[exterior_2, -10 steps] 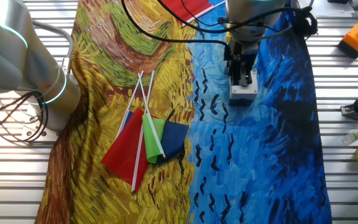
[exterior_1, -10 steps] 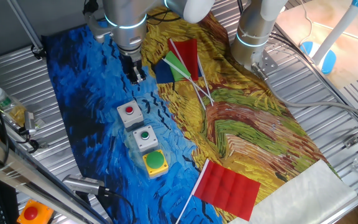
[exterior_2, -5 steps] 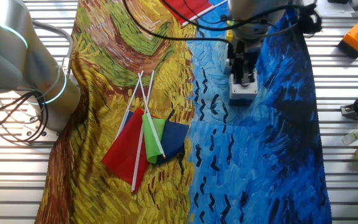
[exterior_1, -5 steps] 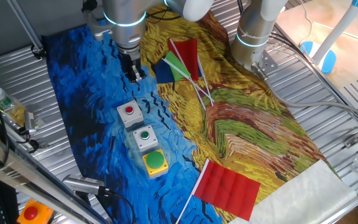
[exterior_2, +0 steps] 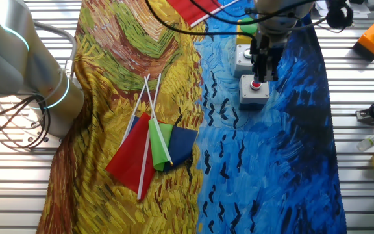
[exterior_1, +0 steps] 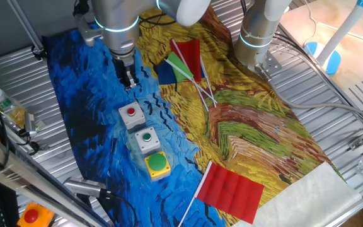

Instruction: Press three buttons from left to right in sequence

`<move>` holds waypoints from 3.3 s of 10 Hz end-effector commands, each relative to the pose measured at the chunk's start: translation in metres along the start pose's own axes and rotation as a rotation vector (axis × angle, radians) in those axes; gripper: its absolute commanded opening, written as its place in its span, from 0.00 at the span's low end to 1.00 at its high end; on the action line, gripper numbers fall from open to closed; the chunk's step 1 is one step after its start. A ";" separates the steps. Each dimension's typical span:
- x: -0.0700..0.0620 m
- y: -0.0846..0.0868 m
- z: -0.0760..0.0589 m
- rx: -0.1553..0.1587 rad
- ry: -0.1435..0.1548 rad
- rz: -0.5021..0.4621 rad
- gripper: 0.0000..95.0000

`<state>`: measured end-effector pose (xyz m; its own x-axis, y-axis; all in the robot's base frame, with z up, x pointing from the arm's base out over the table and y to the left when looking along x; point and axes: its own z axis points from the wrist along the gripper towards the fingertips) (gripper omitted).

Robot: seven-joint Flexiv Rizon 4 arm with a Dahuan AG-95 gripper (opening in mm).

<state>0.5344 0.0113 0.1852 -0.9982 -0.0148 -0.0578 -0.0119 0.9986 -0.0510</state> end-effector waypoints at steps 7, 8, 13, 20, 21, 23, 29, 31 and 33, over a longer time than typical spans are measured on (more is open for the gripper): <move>-0.013 0.005 -0.001 -0.051 -0.020 0.008 0.60; -0.018 0.006 -0.002 -0.059 -0.023 0.011 0.60; -0.043 0.017 -0.009 -0.053 -0.021 0.033 0.60; -0.034 0.022 0.010 -0.056 -0.038 0.045 0.40; -0.034 0.022 0.010 -0.053 -0.037 0.046 0.40; -0.034 0.022 0.010 -0.048 -0.029 0.048 0.40; -0.028 0.019 0.012 -0.053 -0.033 0.043 0.00; -0.025 0.018 0.013 -0.053 -0.030 0.042 0.00; -0.025 0.018 0.013 -0.051 -0.037 0.048 0.00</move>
<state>0.5606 0.0299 0.1729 -0.9953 0.0335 -0.0909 0.0330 0.9994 0.0061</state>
